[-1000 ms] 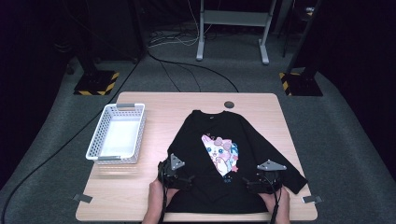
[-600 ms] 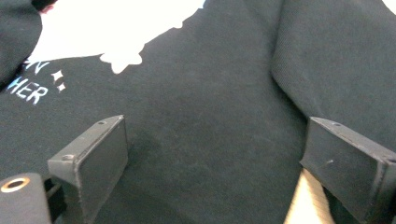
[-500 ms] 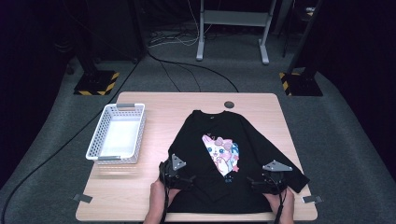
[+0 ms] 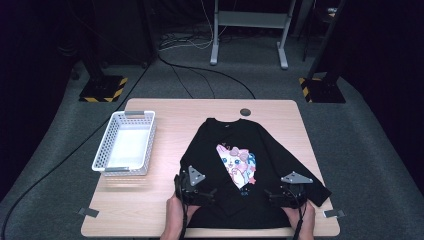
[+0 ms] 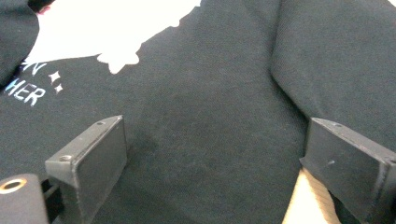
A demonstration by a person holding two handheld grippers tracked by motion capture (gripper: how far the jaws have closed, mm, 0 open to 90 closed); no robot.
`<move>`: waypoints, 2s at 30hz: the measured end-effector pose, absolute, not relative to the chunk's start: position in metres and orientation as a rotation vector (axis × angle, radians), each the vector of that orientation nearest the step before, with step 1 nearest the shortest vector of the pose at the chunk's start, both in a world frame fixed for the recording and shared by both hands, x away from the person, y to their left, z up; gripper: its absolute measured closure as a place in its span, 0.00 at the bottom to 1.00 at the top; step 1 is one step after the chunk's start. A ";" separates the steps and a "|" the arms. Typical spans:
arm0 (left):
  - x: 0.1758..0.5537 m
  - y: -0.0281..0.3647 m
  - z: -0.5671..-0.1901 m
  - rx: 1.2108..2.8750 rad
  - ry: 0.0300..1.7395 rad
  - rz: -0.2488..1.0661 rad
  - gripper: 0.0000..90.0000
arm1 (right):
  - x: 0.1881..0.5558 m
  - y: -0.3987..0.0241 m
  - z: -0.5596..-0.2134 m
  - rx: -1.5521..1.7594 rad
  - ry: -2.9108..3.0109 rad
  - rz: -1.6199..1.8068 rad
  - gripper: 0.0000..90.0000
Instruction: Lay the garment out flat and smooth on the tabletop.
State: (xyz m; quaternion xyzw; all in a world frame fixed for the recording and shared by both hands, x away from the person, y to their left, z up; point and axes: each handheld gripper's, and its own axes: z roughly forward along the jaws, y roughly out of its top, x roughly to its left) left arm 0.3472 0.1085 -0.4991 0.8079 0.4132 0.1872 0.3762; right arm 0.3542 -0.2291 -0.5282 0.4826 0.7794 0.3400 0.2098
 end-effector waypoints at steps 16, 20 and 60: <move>0.330 0.023 -0.509 2.224 0.897 0.428 0.11 | 0.354 -0.230 -0.528 1.345 2.166 0.947 0.07; 0.326 0.013 -0.512 2.247 0.872 0.448 0.23 | 0.354 -0.230 -0.528 1.347 2.165 0.947 0.07; 0.329 0.086 -0.497 2.084 0.964 0.532 0.94 | 0.355 -0.230 -0.528 1.356 2.160 0.950 0.07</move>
